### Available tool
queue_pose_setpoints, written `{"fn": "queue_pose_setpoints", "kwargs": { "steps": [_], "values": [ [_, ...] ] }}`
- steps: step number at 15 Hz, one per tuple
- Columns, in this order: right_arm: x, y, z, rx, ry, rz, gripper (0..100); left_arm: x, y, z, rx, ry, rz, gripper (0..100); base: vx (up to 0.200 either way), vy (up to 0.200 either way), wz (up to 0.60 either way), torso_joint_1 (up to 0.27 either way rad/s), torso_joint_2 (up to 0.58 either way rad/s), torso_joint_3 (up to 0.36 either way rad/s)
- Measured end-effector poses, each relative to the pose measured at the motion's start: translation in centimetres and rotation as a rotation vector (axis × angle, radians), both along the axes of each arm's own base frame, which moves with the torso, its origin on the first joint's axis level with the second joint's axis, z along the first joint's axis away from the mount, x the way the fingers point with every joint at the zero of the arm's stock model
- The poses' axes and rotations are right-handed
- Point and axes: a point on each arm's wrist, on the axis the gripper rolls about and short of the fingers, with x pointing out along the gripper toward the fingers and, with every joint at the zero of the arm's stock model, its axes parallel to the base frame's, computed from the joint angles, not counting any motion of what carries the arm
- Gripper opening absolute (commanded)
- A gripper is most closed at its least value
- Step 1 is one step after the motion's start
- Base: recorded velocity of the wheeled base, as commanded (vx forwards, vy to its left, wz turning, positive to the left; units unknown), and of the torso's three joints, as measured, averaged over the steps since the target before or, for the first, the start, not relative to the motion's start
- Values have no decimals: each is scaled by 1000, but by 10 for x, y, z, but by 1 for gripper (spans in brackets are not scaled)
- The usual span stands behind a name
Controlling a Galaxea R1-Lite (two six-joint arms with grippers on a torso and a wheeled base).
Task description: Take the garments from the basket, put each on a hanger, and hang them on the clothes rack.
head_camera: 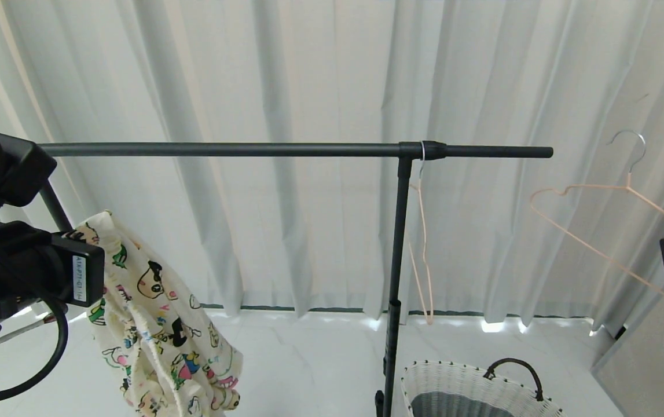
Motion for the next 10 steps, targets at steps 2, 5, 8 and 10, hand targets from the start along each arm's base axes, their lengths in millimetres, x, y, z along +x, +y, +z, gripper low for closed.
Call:
{"fn": "queue_pose_setpoints", "kwargs": {
  "steps": [2, 5, 8, 10],
  "values": [
    [-10, -1, 2, -1, 11, 0, 0, 0, 0, 0, 1, 0, 2, 0, -200, 0, 0, -10, 0, 10],
    [-22, -1, 6, -1, 14, 5, 0, 0, 0, 0, 2, 0, 2, 0, -200, 0, 0, 4, 1, 7],
    [-32, -1, 10, 1, 2, 6, 0, 0, 0, 0, 1, 1, 1, 0, -200, 0, 0, 1, 1, -1],
    [-35, -1, 12, 2, -10, 8, 0, 0, 0, 0, 0, 0, 0, 0, -200, 0, 0, 2, 2, -2]
  ]
}}
